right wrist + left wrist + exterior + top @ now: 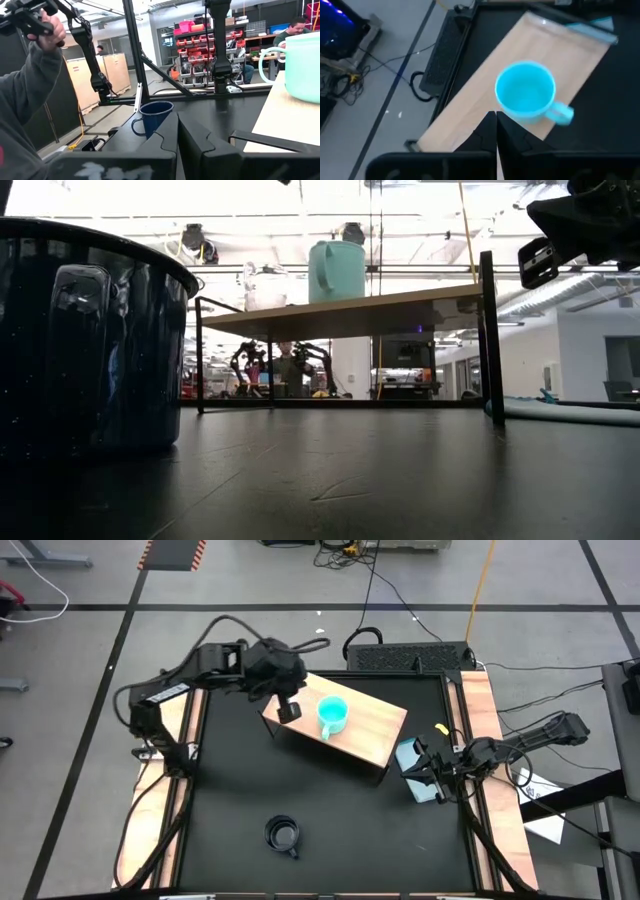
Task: Stack small to large cups/mugs on shelf
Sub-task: Put the dark blue mug on the shelf
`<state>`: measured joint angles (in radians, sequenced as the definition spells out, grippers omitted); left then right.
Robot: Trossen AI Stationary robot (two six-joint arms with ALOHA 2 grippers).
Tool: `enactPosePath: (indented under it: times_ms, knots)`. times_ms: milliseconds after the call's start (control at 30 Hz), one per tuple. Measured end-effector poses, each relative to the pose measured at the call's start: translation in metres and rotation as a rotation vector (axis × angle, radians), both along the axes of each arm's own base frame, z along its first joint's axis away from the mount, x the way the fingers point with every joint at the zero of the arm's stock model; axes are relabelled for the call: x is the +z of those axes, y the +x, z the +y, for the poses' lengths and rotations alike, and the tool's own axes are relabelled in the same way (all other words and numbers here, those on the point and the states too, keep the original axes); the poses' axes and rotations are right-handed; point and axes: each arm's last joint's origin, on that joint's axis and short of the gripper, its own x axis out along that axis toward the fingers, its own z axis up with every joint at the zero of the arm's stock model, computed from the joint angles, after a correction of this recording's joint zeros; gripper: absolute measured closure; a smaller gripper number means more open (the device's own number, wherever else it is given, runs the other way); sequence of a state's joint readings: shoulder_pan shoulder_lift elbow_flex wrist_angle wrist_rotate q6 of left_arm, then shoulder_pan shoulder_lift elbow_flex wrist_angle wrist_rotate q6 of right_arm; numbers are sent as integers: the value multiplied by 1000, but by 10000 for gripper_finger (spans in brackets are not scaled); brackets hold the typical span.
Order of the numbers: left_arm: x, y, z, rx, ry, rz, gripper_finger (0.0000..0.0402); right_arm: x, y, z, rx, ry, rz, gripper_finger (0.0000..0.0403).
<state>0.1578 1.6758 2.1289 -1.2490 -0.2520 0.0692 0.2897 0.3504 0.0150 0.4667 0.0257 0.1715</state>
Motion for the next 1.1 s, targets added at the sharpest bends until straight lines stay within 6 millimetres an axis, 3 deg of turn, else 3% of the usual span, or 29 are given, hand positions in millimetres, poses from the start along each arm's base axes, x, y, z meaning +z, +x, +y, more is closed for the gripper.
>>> enactPosePath:
  times_ms: [267, 567, 733, 1100]
  knots:
    - [-3, -39, -8, 36, 6, -161, 400, 0, 0, 0, 0, 0, 0, 403]
    - [-60, -73, -8, -231, -104, -411, 401, 1, 0, 0, 2, 22, -3, 403]
    - [-97, -91, -6, -231, -110, -462, 401, 0, 0, 0, 3, 22, 5, 403]
    - [-147, -143, -12, -233, -78, -688, 401, -1, 0, 0, -1, -9, 4, 403]
